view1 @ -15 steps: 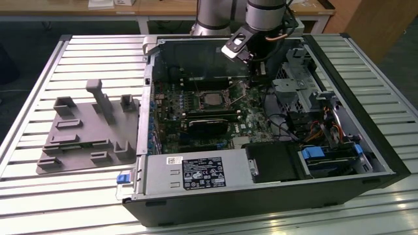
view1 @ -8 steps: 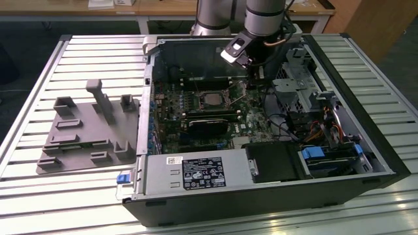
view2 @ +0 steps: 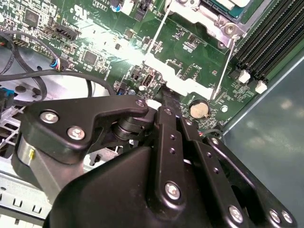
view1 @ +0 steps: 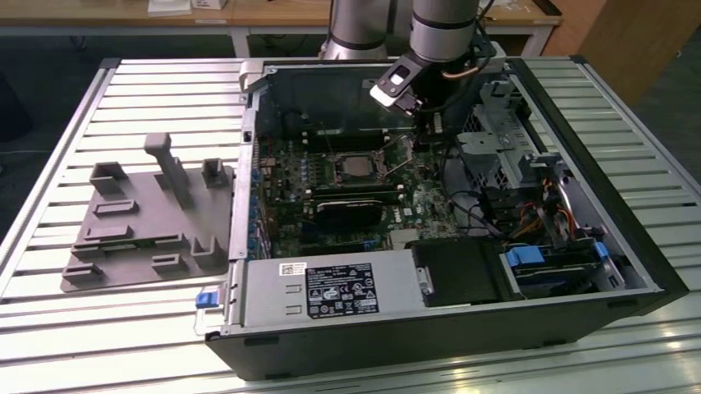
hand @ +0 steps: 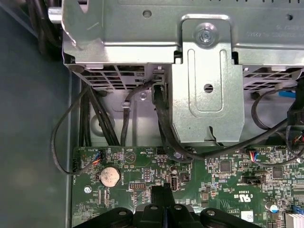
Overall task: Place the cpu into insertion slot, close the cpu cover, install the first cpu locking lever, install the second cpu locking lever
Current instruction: 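Close the cpu cover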
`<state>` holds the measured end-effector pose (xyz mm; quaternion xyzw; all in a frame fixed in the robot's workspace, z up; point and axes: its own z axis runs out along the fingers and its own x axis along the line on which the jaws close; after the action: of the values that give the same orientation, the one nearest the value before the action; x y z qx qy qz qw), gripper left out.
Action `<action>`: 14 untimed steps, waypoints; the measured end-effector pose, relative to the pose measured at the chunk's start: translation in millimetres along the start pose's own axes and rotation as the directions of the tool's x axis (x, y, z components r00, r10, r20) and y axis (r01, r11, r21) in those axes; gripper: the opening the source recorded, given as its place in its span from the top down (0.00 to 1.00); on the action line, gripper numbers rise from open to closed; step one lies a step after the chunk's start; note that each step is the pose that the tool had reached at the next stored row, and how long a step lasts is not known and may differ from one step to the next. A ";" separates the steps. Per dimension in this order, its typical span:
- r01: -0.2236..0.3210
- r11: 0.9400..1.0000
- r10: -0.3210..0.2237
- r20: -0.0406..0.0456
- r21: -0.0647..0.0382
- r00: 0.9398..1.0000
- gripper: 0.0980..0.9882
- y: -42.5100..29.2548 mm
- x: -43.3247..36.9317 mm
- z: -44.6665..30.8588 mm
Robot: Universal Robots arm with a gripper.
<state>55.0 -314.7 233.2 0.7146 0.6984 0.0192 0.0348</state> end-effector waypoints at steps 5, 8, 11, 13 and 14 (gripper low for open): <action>0.001 1.000 -0.001 0.001 0.028 1.000 1.00 0.3 0.0 0.1; 0.001 0.999 -0.001 0.001 0.045 1.000 1.00 0.5 0.0 0.1; 0.001 0.998 -0.001 0.001 0.064 1.000 1.00 0.7 0.0 0.2; 0.002 0.997 -0.002 0.002 0.082 1.000 1.00 0.8 0.0 0.3; 0.002 0.996 -0.002 0.002 0.089 1.000 1.00 0.9 0.0 0.3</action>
<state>55.9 -314.8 233.0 0.7148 0.6992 -0.0127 0.0036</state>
